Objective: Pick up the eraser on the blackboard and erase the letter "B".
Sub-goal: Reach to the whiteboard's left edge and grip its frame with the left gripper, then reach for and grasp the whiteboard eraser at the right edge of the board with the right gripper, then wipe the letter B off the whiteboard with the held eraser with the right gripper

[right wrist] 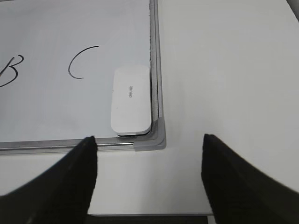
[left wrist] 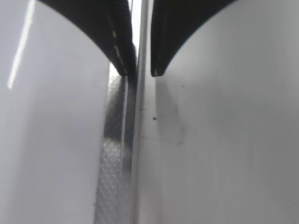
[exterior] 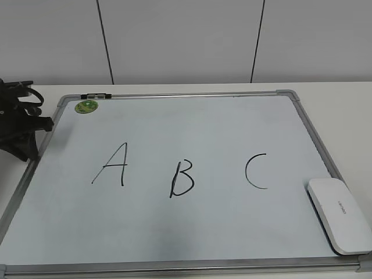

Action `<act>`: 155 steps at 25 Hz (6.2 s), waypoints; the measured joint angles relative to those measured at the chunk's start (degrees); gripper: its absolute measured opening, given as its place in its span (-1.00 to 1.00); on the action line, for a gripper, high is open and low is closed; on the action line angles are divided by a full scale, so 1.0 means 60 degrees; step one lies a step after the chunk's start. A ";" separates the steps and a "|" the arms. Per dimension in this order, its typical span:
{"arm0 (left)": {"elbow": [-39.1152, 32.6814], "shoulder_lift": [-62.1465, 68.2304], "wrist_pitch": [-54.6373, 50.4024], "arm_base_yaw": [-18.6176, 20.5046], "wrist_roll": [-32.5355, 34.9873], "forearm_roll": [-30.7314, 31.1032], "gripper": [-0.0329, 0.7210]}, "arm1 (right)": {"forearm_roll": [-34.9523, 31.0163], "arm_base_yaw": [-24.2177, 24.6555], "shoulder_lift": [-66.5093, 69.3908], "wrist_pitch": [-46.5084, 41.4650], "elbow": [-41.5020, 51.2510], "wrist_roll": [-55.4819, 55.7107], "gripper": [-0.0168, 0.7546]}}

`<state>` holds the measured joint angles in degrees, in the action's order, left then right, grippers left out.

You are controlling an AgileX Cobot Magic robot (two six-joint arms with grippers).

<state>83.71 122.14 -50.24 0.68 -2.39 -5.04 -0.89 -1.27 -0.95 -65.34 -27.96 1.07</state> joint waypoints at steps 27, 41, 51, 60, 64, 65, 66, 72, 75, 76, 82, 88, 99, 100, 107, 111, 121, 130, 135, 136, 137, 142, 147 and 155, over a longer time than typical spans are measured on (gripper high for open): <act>0.0022 0.0015 -0.0037 0.0000 0.0043 -0.0146 -0.89 | -0.0453 -0.0101 0.4031 0.0663 -0.0354 -0.0179 0.39; 0.0026 0.0015 -0.0041 0.0000 0.0043 -0.0146 -0.89 | -0.1526 -0.0288 0.9944 0.0829 -0.2300 -0.0735 0.40; 0.0026 0.0015 -0.0058 0.0000 0.0043 -0.0146 -0.89 | -0.1966 -0.0288 1.2917 0.0832 -0.3484 -0.0897 0.77; 0.0026 0.0015 -0.0058 0.0000 0.0050 -0.0164 -0.89 | -0.1397 -0.1060 1.4369 0.1596 -0.3707 -0.0604 0.78; 0.0026 0.0015 -0.0058 0.0000 0.0064 -0.0164 -0.89 | -0.0824 -0.1166 1.4730 0.1974 -0.3768 0.0072 0.77; 0.0026 0.0015 -0.0058 0.0000 0.0064 -0.0164 -0.89 | -0.0785 -0.1166 1.4849 0.2028 -0.3811 0.0139 0.77; 0.0026 0.0015 -0.0058 0.0000 0.0064 -0.0164 -0.89 | -0.0757 -0.1166 1.4906 0.2057 -0.3836 0.0164 0.77; 0.0026 0.0015 -0.0058 0.0000 0.0064 -0.0164 -0.89 | -0.0696 -0.1166 1.5699 0.2371 -0.4226 0.0347 0.75; 0.0026 0.0015 -0.0058 0.0000 0.0064 -0.0164 -0.89 | -0.0424 -0.1166 1.6025 0.2436 -0.4359 0.0564 0.75; 0.0026 0.0015 -0.0058 0.0000 0.0064 -0.0164 -0.89 | -0.0237 -0.1166 1.6153 0.2458 -0.4373 0.0703 0.74; 0.0026 0.0015 -0.0058 0.0000 0.0064 -0.0164 -0.89 | 0.0034 -0.1166 1.6254 0.2650 -0.4393 0.0939 0.73; 0.0026 0.0015 -0.0058 0.0000 0.0071 -0.0203 -0.89 | 0.0034 -0.1166 1.6582 0.2784 -0.4393 0.0954 0.73; 0.0026 0.0015 -0.0058 0.0000 0.0086 -0.0270 -0.89 | 0.0034 -0.1166 1.6952 0.3030 -0.4393 0.0954 0.72; 0.0026 0.0015 -0.0058 0.0000 0.0086 -0.0270 -0.89 | 0.0034 -0.1166 1.6952 0.3030 -0.4393 0.0954 0.71; 0.0026 0.0015 -0.0058 0.0000 0.0086 -0.0292 -0.89 | 0.0034 -0.1166 1.6989 0.3066 -0.4411 0.0954 0.61; 0.0026 0.0015 -0.0058 0.0000 0.0086 -0.0292 -0.89 | 0.0034 -0.1166 1.7134 0.3081 -0.4411 0.0954 0.59; 0.0026 0.0015 -0.0058 0.0000 0.0105 -0.0314 -0.88 | 0.0148 -0.1166 1.7148 0.3086 -0.4411 0.0954 0.45; 0.0026 0.0015 -0.0058 0.0000 0.0105 -0.0336 -0.88 | 0.0148 -0.1166 1.7148 0.3086 -0.4411 0.0954 0.44; 0.0026 0.0015 -0.0058 0.0000 0.0105 -0.0336 -0.88 | 0.0148 -0.1166 1.7148 0.3086 -0.4411 0.0954 0.43; 0.0026 0.0015 -0.0058 0.0000 0.0105 -0.0336 -0.88 | 0.0148 -0.1166 1.7148 0.3086 -0.4411 0.0954 0.43; 0.0026 0.0015 -0.0058 0.0000 0.0105 -0.0336 -0.88 | 0.0148 -0.1166 1.7148 0.3086 -0.4411 0.0954 0.43; 0.0026 0.0015 -0.0058 0.0000 0.0105 -0.0336 -0.88 | 0.0148 -0.1166 1.7148 0.3086 -0.4411 0.0954 0.43; 0.0026 0.0015 -0.0058 0.0000 0.0105 -0.0336 -0.88 | 0.0148 -0.1166 1.7148 0.3086 -0.4411 0.0954 0.43; 0.0026 0.0015 -0.0058 0.0000 0.0105 -0.0336 -0.88 | 0.0093 -0.1166 1.7219 0.1745 -0.5363 0.0954 0.43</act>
<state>83.86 122.23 -50.59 0.68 -1.76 -7.05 -0.33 -8.26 102.37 -54.87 -60.14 6.80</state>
